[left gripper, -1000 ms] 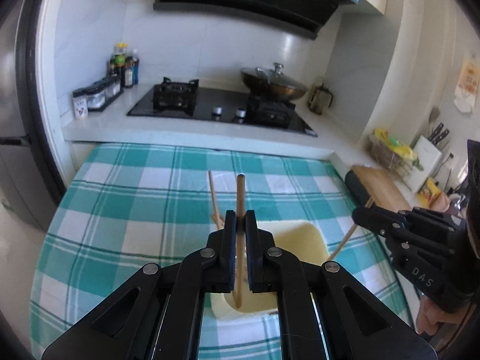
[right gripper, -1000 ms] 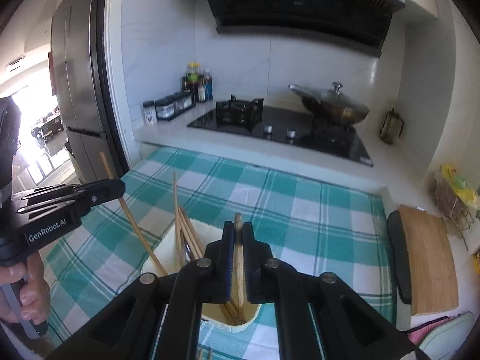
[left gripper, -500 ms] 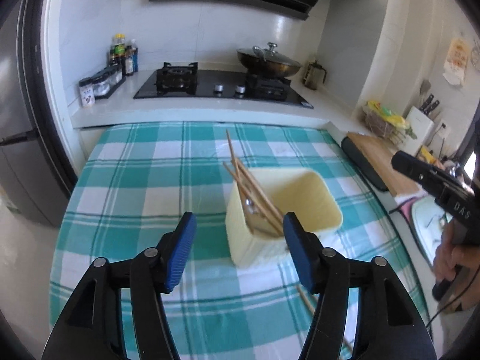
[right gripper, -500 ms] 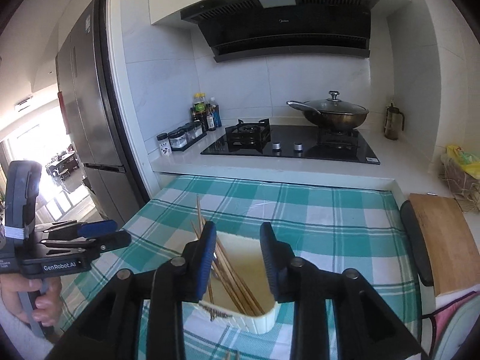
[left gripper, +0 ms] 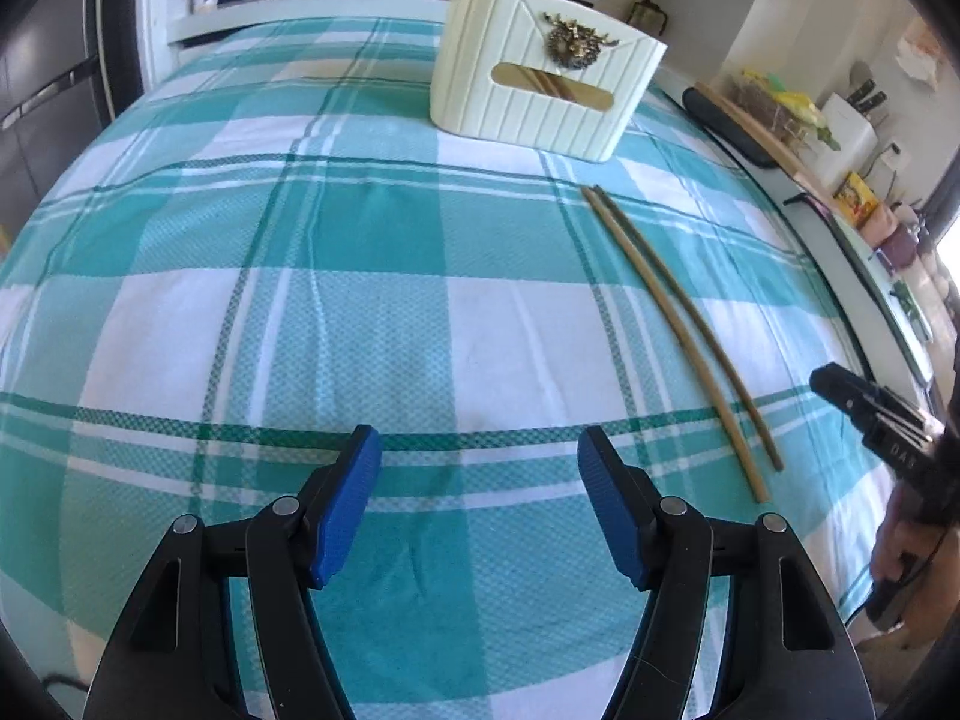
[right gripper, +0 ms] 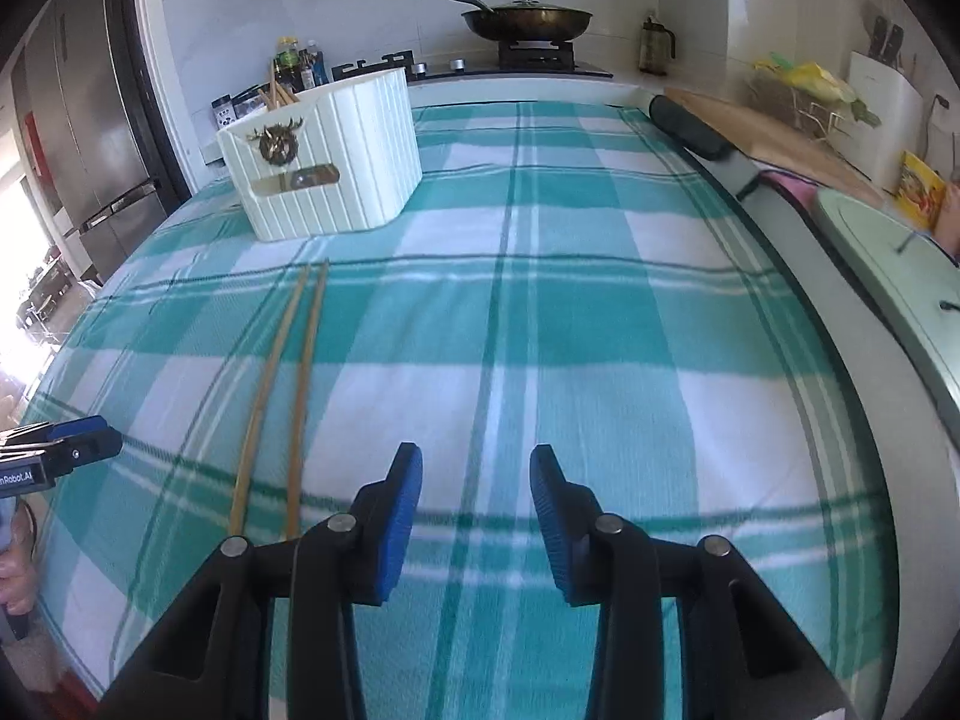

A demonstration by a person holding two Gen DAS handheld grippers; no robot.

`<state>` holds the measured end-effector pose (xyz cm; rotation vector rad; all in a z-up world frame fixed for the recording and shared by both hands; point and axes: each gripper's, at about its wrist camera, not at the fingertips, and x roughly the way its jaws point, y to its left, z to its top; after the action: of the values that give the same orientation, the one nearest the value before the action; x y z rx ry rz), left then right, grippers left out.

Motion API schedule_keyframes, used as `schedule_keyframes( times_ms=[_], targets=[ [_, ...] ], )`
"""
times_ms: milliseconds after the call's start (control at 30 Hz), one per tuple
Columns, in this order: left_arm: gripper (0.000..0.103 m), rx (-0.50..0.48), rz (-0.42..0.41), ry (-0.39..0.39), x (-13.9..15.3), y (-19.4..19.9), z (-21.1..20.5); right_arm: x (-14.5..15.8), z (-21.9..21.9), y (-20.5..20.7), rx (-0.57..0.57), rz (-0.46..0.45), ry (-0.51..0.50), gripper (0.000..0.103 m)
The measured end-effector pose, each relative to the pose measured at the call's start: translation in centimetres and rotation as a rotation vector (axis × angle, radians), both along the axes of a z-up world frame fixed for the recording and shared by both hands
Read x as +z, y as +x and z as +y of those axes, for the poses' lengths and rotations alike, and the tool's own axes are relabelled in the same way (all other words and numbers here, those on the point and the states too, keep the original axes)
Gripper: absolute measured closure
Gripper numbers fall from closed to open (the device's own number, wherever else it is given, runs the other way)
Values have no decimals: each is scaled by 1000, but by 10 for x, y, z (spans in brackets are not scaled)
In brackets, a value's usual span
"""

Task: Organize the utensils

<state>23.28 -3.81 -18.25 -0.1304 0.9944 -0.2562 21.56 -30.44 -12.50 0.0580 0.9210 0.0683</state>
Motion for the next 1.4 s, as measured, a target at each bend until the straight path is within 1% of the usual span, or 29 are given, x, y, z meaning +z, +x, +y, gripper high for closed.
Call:
schedule_keyframes(
  times_ms=[100, 200, 267, 367, 500, 633, 700, 733, 767, 800, 833, 867, 933, 1067, 1133, 1200, 1233, 1300, 1333, 1400],
  targets=[
    [33, -44, -6, 3, 6, 5, -21, 2, 6, -17, 26, -19, 3, 65],
    [33, -83, -43, 11, 18, 16, -46, 7, 14, -23, 56, -42, 38, 65],
    [32, -97, -57, 24, 21, 24, -60, 5, 18, -23, 46, -55, 52, 65],
    [32, -125, -52, 24, 21, 37, -82, 0, 17, -23, 34, -49, 83, 65],
    [32, -116, -33, 91, 5, 52, -105, 3, 13, -29, 24, -72, 80, 65],
    [33, -103, -30, 172, -9, 56, -119, 5, 6, -33, 6, -75, 81, 65],
    [43, -109, -67, 217, -11, 52, -121, 5, 4, -34, 9, -68, 79, 65],
    [55, -113, -74, 222, -11, 51, -120, 6, 5, -34, 14, -65, 77, 65],
    [69, -114, -79, 215, -10, 50, -118, 6, 7, -34, 22, -62, 74, 65],
    [77, -112, -78, 204, -9, 50, -114, 6, 10, -33, 33, -57, 71, 65],
    [91, -110, -71, 187, -8, 51, -110, 6, 13, -31, 46, -50, 71, 65],
    [96, -106, -60, 165, -7, 52, -105, 6, 17, -28, 59, -43, 72, 65],
    [98, -87, -49, 146, -6, 54, -97, 5, 26, -20, 88, -22, 73, 65],
    [98, -47, -42, 152, -6, 49, -74, -3, 52, 4, 164, 26, 62, 65],
    [98, -19, -39, 152, -6, 46, -57, -10, 64, 15, 185, 54, 32, 65],
    [98, 12, -38, 158, -5, 44, -40, -18, 73, 24, 198, 80, 30, 66],
    [98, 32, -36, 160, -4, 43, -31, -19, 77, 26, 199, 68, 17, 68],
    [98, 70, -28, 158, -4, 42, -12, -19, 83, 29, 200, 67, -15, 95],
    [98, 85, -24, 155, -4, 42, -4, -19, 83, 30, 185, 67, -15, 97],
    [98, 112, -22, 152, -5, 42, 12, -19, 80, 30, 156, 68, -6, 97]
  ],
)
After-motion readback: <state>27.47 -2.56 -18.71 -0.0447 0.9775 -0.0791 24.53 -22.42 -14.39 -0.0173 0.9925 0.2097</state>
